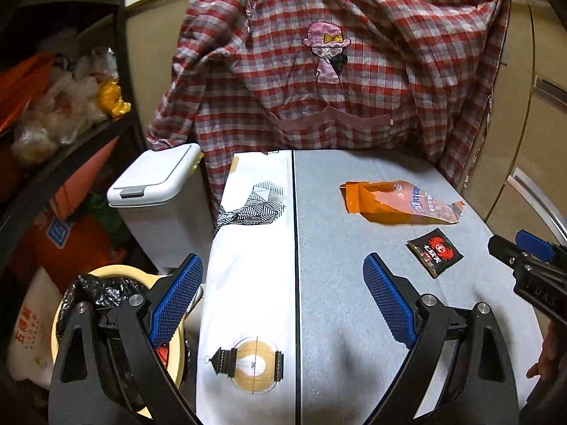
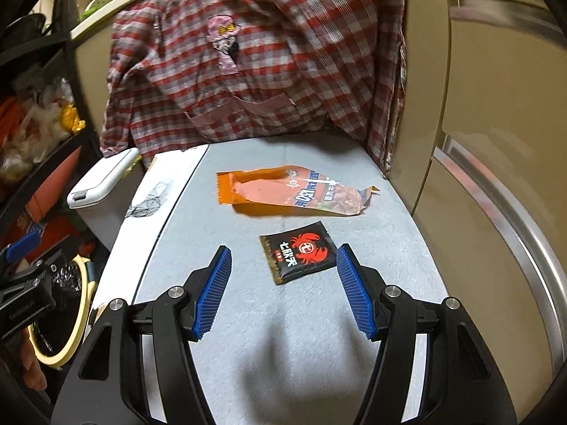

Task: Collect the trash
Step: 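Move both open grippers back over the table toward the remaining trash, then grasp the black crab-logo sachet with the right gripper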

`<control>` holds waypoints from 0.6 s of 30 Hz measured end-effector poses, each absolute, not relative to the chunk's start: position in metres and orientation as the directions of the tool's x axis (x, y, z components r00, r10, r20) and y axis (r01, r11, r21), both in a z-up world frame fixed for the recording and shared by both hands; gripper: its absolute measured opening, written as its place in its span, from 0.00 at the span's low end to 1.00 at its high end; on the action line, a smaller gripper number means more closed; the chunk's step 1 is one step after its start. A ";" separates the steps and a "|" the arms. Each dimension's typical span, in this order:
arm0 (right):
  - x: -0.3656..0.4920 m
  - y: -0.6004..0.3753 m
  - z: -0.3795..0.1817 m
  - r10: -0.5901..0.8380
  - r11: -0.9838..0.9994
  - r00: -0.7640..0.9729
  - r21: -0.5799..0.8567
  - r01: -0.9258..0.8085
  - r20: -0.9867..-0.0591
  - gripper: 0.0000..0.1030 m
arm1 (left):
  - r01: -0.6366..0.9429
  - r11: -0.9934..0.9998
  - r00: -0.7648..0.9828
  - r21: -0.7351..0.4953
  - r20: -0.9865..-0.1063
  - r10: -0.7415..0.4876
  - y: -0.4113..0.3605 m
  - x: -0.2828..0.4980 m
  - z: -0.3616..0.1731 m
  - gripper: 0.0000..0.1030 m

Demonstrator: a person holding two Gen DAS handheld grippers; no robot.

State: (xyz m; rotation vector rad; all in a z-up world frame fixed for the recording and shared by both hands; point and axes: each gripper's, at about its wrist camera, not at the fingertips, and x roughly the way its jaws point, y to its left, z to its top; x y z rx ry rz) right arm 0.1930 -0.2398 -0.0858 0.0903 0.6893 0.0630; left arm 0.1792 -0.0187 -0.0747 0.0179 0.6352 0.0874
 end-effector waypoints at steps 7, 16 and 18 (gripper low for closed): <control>0.220 -0.251 -0.108 0.088 0.995 0.735 0.099 -0.028 -0.673 0.60 | -0.081 0.995 0.794 0.060 -0.599 0.100 -0.019 0.204 -0.086 0.86; 0.252 -0.250 -0.141 0.081 0.997 0.687 0.072 -0.042 -0.723 0.60 | -0.071 0.995 0.788 0.069 -0.608 0.098 -0.018 0.228 -0.098 0.86; 0.259 -0.245 -0.145 0.082 0.997 0.679 0.067 -0.048 -0.729 0.60 | -0.072 0.995 0.788 0.068 -0.608 0.098 -0.017 0.231 -0.099 0.86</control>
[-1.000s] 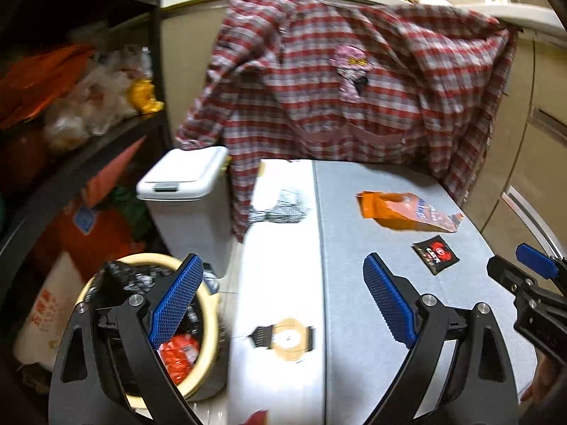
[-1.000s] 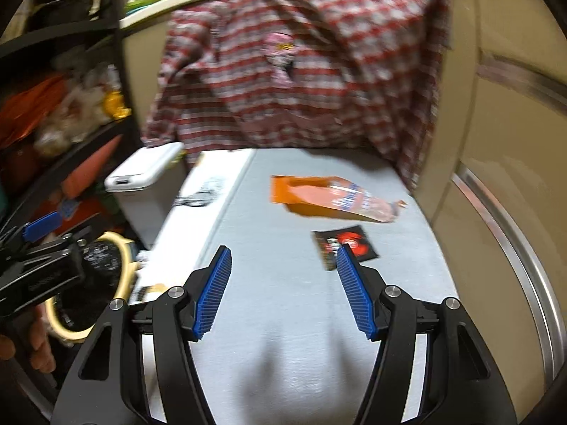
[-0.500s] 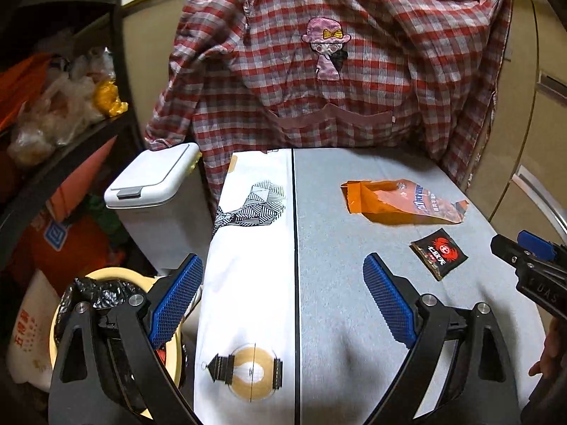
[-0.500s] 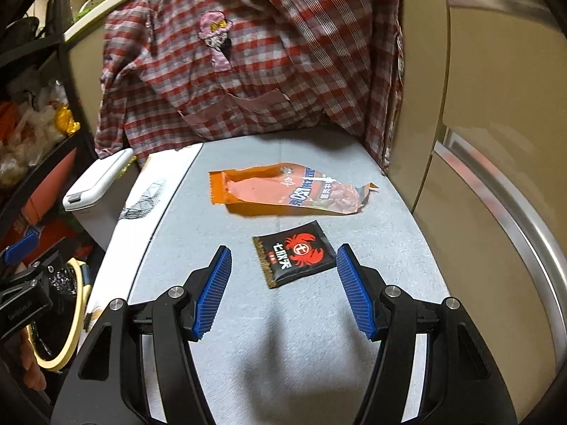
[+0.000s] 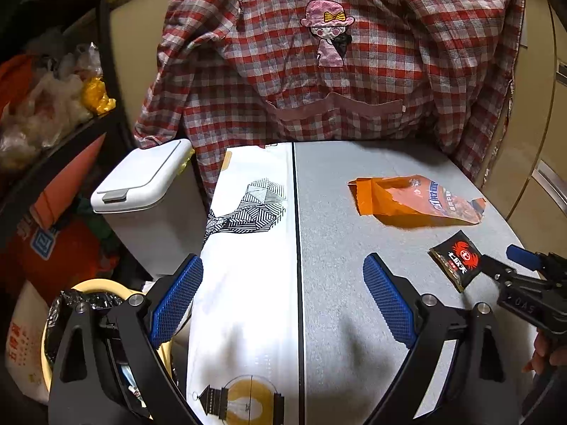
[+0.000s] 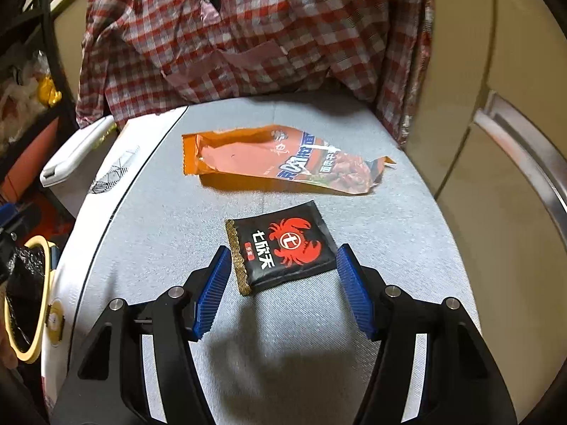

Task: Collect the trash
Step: 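Grasp the black crab-logo sachet with the right gripper, then grasp the orange snack bag with the left gripper while the right holds the sachet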

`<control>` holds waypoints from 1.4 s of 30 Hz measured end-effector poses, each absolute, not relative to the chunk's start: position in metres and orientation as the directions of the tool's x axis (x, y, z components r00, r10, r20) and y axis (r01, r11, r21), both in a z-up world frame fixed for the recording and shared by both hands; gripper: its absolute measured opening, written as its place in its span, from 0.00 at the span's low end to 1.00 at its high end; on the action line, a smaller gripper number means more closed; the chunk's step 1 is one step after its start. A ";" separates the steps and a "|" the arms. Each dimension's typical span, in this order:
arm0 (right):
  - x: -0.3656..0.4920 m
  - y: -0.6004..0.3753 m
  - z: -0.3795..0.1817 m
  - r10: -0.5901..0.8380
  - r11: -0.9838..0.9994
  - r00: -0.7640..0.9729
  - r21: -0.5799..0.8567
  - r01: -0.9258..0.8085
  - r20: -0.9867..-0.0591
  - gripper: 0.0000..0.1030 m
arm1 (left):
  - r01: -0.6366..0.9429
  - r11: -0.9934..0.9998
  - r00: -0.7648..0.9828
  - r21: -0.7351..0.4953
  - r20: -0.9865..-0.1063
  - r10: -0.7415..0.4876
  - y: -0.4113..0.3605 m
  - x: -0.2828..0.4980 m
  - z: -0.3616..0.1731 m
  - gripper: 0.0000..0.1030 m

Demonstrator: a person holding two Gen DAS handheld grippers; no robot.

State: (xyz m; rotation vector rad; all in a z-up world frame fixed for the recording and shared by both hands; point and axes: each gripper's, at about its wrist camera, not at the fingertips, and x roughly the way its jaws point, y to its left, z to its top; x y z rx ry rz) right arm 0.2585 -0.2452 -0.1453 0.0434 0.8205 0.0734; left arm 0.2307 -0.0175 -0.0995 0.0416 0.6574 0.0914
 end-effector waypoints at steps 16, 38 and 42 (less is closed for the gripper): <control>0.287 -0.217 -0.181 0.060 0.991 0.589 -0.023 -0.132 -0.806 0.65 | -0.066 0.997 0.781 0.032 -0.621 0.071 -0.014 0.245 -0.109 0.86; 0.267 -0.234 -0.144 0.105 0.989 0.668 0.005 -0.150 -0.737 0.00 | -0.057 0.998 0.783 0.011 -0.620 0.051 -0.021 0.253 -0.109 0.86; 0.267 -0.246 -0.135 0.098 0.993 0.678 0.021 -0.120 -0.729 0.00 | -0.035 0.999 0.785 0.009 -0.619 0.033 -0.035 0.264 -0.109 0.86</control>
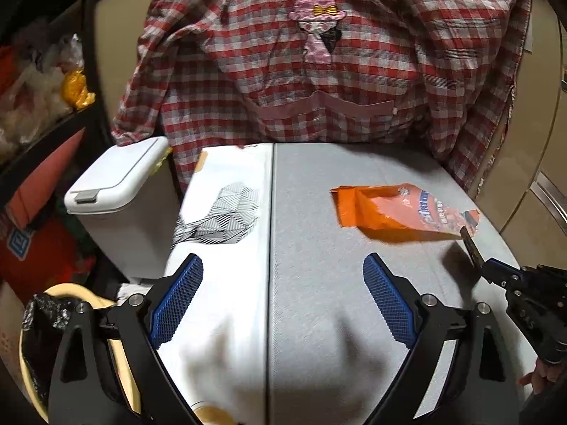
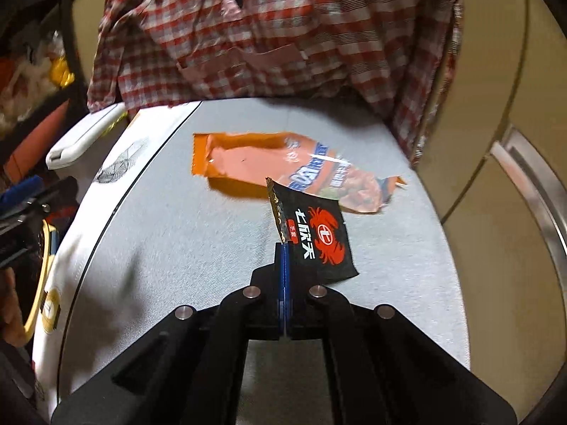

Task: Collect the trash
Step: 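Grasp the orange snack bag with the left gripper while the right holds the sachet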

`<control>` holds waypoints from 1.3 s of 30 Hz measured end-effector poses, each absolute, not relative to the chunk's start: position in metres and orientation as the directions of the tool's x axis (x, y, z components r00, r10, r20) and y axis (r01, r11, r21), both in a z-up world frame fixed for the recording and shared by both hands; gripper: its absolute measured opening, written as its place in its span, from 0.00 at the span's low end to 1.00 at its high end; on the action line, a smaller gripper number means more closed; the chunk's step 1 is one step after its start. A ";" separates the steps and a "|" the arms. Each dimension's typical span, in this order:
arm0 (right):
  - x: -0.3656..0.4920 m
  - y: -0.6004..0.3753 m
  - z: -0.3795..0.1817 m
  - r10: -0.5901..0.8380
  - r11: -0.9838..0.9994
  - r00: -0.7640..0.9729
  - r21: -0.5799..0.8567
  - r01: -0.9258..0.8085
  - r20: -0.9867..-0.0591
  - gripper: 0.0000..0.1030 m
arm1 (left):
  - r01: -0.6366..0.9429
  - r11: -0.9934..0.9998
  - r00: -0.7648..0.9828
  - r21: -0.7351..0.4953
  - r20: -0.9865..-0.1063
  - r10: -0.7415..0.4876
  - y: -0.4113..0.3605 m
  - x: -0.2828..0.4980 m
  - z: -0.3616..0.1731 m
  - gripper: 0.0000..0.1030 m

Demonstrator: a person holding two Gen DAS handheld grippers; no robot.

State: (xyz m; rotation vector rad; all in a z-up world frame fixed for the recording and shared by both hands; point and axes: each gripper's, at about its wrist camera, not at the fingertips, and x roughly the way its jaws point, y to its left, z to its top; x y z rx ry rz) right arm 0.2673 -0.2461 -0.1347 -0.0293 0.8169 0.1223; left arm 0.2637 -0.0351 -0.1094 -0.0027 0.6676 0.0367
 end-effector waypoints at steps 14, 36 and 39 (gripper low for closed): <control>0.279 -0.286 -0.133 0.097 0.994 0.659 0.108 -0.024 -0.746 0.00 | 0.097 0.995 0.774 0.019 -0.630 -0.063 -0.112 0.335 -0.143 0.86; 0.284 -0.306 -0.138 0.096 0.993 0.655 0.117 -0.012 -0.749 0.00 | 0.052 0.998 0.703 -0.031 -0.708 -0.059 -0.109 0.368 -0.158 0.08; 0.282 -0.305 -0.135 0.093 0.993 0.660 0.114 -0.012 -0.745 0.00 | 0.058 0.998 0.729 0.004 -0.684 -0.040 -0.103 0.353 -0.142 0.07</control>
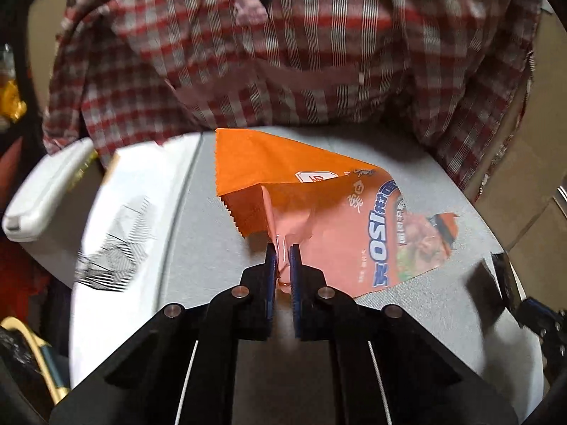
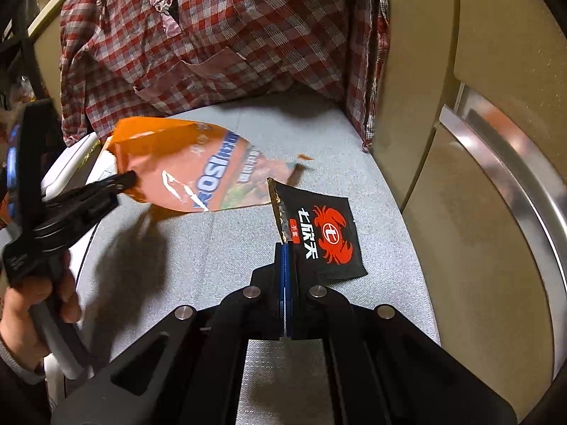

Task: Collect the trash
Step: 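Grasp the orange snack bag with the left gripper while the right holds the sachet, then carry the orange bag and sachet to the bin and open both grippers over it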

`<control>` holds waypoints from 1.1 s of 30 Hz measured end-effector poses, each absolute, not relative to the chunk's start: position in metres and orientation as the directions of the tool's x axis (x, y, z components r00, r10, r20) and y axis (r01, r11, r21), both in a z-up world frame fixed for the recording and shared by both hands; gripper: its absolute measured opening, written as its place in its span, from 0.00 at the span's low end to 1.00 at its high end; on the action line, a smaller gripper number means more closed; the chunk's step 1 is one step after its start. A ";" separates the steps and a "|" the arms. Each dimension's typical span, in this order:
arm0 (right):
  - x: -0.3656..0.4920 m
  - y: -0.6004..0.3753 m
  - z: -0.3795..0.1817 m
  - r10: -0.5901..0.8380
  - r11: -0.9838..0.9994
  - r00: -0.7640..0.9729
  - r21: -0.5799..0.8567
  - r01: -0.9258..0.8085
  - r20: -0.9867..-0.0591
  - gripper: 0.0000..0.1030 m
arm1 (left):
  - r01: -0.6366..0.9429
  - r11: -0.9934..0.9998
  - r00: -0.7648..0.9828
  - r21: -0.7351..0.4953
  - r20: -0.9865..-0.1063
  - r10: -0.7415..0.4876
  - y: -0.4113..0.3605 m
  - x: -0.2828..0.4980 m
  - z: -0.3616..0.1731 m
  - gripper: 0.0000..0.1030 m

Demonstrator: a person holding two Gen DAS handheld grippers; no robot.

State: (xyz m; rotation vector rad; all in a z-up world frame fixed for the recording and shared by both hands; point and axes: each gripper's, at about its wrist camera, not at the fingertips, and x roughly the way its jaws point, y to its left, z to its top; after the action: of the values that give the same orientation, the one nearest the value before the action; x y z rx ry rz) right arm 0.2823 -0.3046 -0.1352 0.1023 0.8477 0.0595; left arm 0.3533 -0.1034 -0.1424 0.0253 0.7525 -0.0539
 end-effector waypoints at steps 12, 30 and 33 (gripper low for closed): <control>0.244 -0.265 -0.081 0.133 0.990 0.732 0.126 -0.065 -0.669 0.00 | 0.029 0.998 0.769 0.054 -0.640 0.012 -0.062 0.278 -0.083 0.07; 0.146 -0.140 -0.038 0.314 0.947 0.715 0.149 -0.286 -0.624 0.00 | -0.137 0.988 0.801 0.074 -0.579 0.154 0.037 0.148 -0.012 0.07; 0.136 -0.120 -0.032 0.348 0.933 0.708 0.157 -0.323 -0.614 0.00 | -0.180 0.981 0.795 0.075 -0.576 0.190 0.058 0.129 -0.005 0.07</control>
State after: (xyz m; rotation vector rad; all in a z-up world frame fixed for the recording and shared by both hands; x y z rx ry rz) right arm 0.1364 -0.1197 -0.0322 0.0388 0.6896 0.3725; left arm 0.1287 0.0578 -0.0046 0.0167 0.6202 0.1984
